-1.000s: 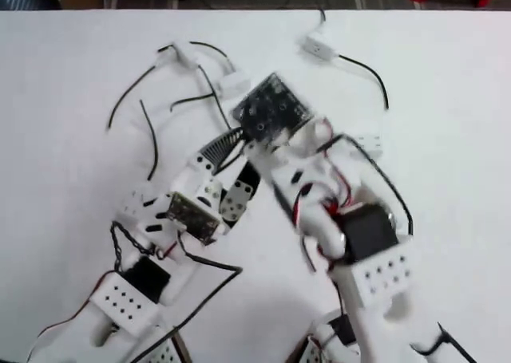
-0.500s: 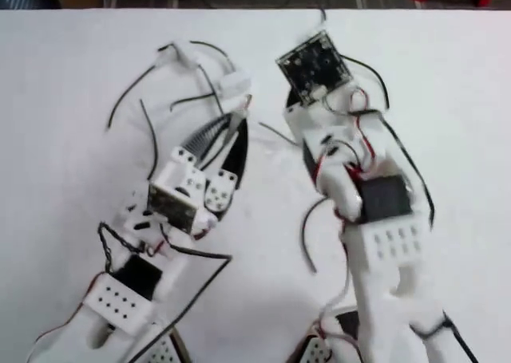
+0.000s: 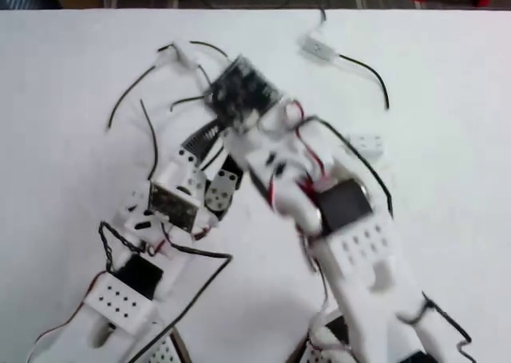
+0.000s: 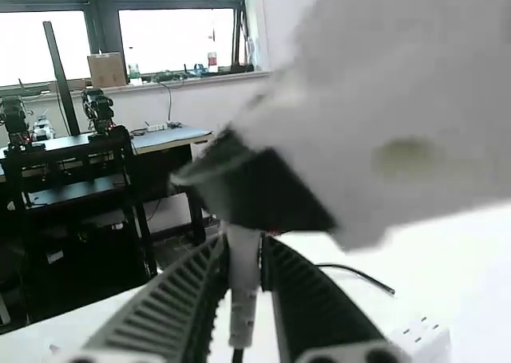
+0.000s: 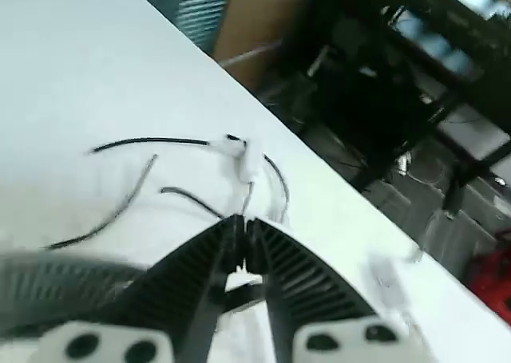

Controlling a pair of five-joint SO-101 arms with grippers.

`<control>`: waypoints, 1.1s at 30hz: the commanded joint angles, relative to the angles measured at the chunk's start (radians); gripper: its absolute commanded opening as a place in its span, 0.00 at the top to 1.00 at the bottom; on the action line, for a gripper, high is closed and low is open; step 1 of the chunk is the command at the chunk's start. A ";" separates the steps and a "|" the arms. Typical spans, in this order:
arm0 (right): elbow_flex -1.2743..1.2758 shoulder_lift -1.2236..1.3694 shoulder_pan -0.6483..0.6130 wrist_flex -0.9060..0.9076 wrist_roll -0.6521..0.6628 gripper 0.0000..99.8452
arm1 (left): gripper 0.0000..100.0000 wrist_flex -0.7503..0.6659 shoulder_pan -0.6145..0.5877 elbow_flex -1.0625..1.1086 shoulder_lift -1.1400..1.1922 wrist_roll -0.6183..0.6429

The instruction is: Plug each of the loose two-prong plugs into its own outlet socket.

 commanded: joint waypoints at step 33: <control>0.069 -0.042 -0.007 -0.101 0.071 0.98 | 0.98 -0.017 -0.002 -0.006 -0.015 0.008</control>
